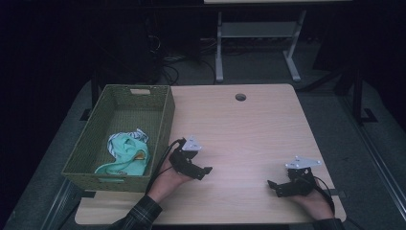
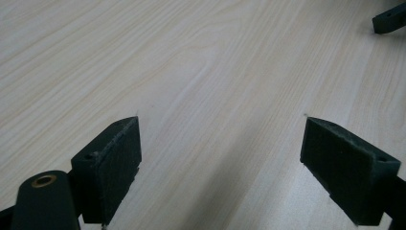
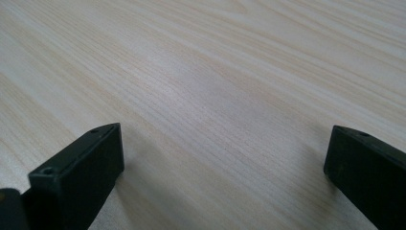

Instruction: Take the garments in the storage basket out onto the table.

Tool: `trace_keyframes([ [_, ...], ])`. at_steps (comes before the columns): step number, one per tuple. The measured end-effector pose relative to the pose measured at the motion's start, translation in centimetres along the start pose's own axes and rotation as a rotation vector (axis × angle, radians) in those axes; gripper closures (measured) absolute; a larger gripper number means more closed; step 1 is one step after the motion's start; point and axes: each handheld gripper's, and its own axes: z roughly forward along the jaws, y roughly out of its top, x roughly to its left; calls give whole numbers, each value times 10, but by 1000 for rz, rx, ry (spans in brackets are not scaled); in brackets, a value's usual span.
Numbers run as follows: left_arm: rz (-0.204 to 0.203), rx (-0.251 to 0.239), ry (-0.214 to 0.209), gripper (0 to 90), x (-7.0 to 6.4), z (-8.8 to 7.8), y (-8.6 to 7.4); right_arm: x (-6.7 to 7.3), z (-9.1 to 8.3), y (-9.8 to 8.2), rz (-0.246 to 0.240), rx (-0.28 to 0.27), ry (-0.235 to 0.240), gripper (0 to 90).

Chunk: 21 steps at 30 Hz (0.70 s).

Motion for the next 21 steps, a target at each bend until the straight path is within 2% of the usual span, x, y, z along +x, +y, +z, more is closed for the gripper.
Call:
trace_keyframes([
  [9,-16,-8,-16,135,2,-2,1,0,0,0,0,0,0,0],
  [10,-35,-15,-36,135,3,-3,1,0,0,0,0,0,-1,0],
  [11,-35,-15,-36,135,3,-3,1,0,0,0,0,0,-1,0],
  [12,-59,-39,-46,135,4,-4,1,0,0,0,0,0,0,0],
  [16,-62,-44,-50,136,7,-7,4,0,0,0,0,0,0,0],
  [21,-43,-31,-49,135,6,-11,9,0,0,0,0,0,-1,0],
])
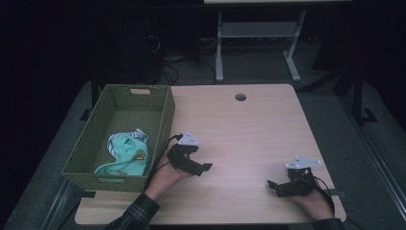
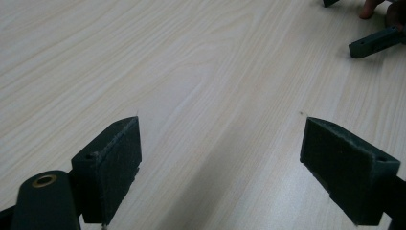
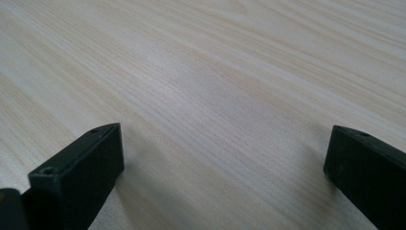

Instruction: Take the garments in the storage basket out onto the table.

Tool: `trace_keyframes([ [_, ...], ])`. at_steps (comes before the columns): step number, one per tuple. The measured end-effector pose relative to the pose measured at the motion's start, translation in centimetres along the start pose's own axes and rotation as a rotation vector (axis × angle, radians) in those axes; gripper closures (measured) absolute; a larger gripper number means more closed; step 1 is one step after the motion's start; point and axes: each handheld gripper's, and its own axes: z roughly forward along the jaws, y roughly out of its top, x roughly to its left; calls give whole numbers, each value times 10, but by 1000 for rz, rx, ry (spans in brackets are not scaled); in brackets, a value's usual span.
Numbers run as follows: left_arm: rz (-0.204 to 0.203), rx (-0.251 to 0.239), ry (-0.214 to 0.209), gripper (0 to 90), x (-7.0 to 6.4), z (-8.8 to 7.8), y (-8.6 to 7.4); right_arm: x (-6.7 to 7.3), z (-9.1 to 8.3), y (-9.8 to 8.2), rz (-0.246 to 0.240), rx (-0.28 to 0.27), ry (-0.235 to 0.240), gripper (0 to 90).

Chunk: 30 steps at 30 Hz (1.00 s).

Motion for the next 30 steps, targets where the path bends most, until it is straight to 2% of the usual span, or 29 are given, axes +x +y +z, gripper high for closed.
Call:
trace_keyframes([
  [5,8,-9,-6,136,-1,-2,2,0,0,0,0,0,0,0],
  [7,15,2,-7,135,-2,-2,4,0,0,0,0,0,0,0],
  [8,31,7,0,135,-2,-3,5,0,0,0,0,0,0,0],
  [9,21,0,1,136,-3,-4,6,0,0,0,0,0,0,0],
  [10,37,3,5,136,-2,-5,8,0,0,0,0,0,0,0],
  [20,53,-14,0,136,-2,-14,18,0,0,0,1,0,0,0],
  [24,48,-27,-4,136,-3,-17,22,0,0,0,0,0,0,0],
  [26,59,-17,-2,136,-2,-19,24,0,0,0,0,0,0,0],
  [30,56,-26,-2,136,-2,-23,26,0,0,0,0,0,0,0],
])
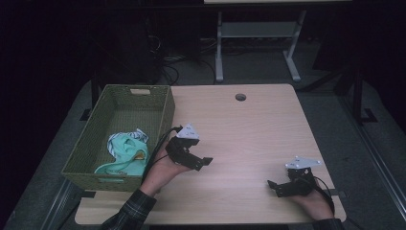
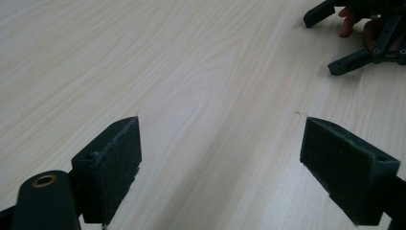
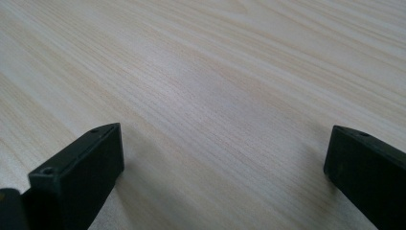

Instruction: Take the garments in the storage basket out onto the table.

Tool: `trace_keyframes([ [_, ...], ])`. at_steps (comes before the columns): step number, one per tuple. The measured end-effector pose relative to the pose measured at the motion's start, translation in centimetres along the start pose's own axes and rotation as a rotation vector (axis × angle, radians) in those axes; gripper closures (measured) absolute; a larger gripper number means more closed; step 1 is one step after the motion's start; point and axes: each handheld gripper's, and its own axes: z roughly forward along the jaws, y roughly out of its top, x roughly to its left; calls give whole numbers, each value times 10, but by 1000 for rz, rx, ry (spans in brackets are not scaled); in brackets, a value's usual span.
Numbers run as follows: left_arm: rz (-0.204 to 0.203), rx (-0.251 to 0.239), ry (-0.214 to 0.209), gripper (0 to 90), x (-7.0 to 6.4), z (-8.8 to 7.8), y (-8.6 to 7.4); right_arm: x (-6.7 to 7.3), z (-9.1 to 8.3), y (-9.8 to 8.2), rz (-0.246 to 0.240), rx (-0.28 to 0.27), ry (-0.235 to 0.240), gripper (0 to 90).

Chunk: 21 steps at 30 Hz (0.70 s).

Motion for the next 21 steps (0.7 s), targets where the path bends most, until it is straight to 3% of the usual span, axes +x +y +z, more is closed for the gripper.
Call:
trace_keyframes([
  [21,11,-11,0,136,14,-27,11,0,0,0,0,0,1,0],
])
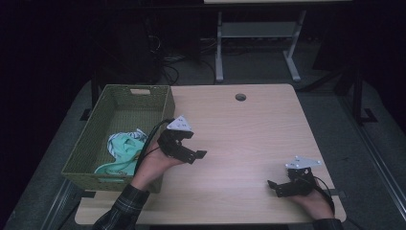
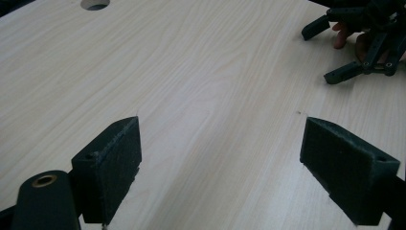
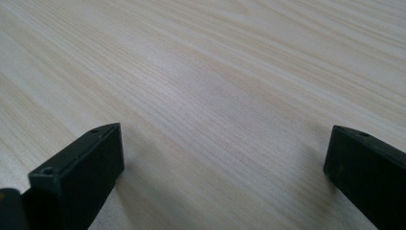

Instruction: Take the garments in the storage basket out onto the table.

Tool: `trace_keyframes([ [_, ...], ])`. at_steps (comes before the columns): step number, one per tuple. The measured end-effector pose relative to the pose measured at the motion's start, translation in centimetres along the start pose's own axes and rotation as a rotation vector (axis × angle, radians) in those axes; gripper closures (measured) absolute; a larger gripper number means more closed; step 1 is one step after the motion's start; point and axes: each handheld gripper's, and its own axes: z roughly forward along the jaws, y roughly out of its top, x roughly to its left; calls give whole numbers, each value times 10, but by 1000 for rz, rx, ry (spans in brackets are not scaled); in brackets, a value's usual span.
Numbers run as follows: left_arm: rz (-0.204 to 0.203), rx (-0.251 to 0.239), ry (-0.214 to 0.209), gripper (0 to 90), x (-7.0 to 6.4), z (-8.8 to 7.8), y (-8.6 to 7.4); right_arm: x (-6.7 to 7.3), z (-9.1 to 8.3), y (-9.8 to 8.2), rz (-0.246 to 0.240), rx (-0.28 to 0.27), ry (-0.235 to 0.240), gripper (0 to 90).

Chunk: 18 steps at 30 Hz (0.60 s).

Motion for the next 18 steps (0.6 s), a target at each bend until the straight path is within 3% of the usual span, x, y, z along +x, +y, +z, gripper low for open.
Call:
trace_keyframes([
  [18,-37,-21,41,143,20,-22,-9,0,0,0,-3,-2,-1,0],
])
